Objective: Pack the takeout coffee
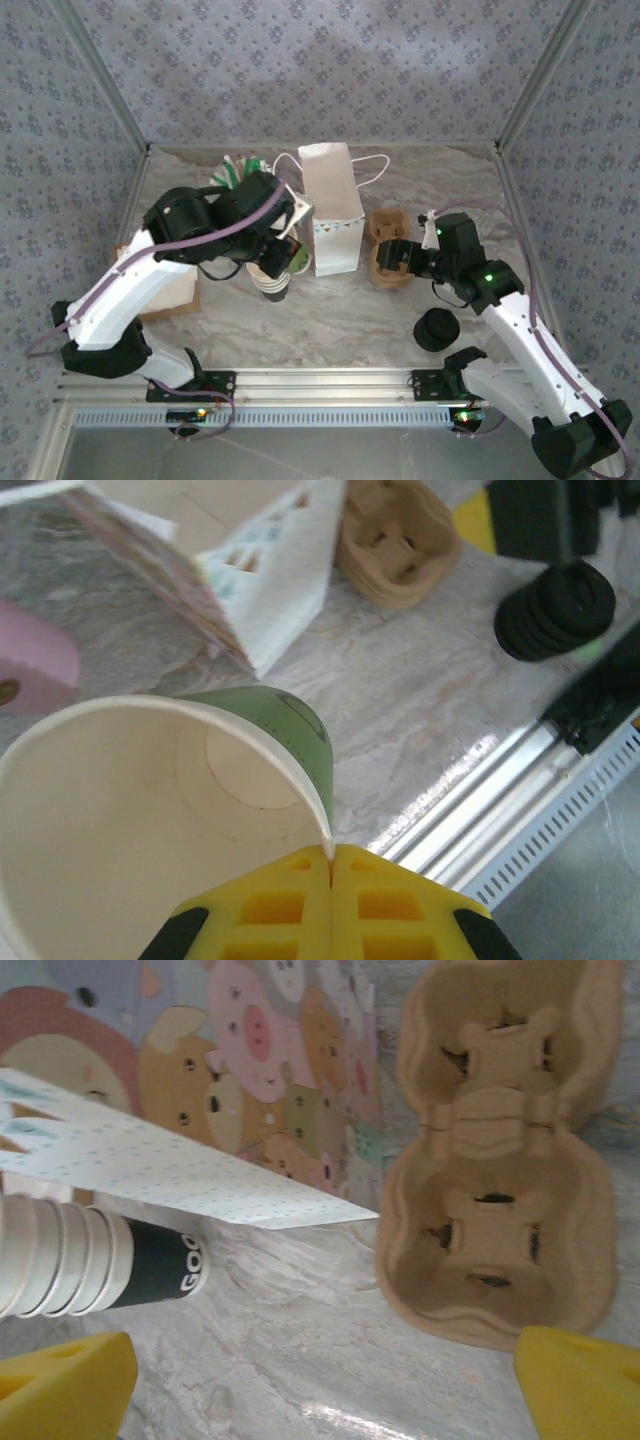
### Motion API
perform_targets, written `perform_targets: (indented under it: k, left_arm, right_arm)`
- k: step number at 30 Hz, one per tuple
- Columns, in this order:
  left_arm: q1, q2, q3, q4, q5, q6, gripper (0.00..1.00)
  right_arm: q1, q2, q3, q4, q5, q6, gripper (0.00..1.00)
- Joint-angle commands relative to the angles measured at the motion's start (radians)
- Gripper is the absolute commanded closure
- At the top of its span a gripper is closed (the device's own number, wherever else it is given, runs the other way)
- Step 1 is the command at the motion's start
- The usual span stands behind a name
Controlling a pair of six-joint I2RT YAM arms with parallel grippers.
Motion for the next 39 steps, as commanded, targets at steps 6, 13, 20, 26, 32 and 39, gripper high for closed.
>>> perform_targets:
  k: [6,13,20,26,32,39]
  left_arm:
    - [-0.11,0.11,-0.044,0.061,0.071,-0.033,1.0]
    - [-0.161,0.215,-0.132,0.146,0.079,-0.07,1.0]
    - [-0.191,0.343,-0.176,0.195,0.059,-0.097,1.0]
    - [-0.202,0.431,-0.196,0.233,0.081,-0.108,1.0]
    - [-0.202,0.472,-0.227,0.269,0.049,-0.106,1.0]
    - [-0.203,0.463,-0.282,0.322,-0.036,-0.099,0.96]
  right_arm:
    - [-0.071,-0.041,0.024,-0.152,0.145,-0.021,0.0]
    - [-0.143,-0.045,-0.008,-0.19,0.158,-0.002,0.0]
    - [-0.183,-0.049,-0.027,-0.209,0.18,0.016,0.0]
    - [-0.213,-0.048,-0.046,-0.222,0.193,0.029,0.0]
    - [-0.225,-0.05,-0.059,-0.215,0.182,0.037,0.0]
    - [-0.232,-0.05,-0.073,-0.21,0.174,0.045,0.0]
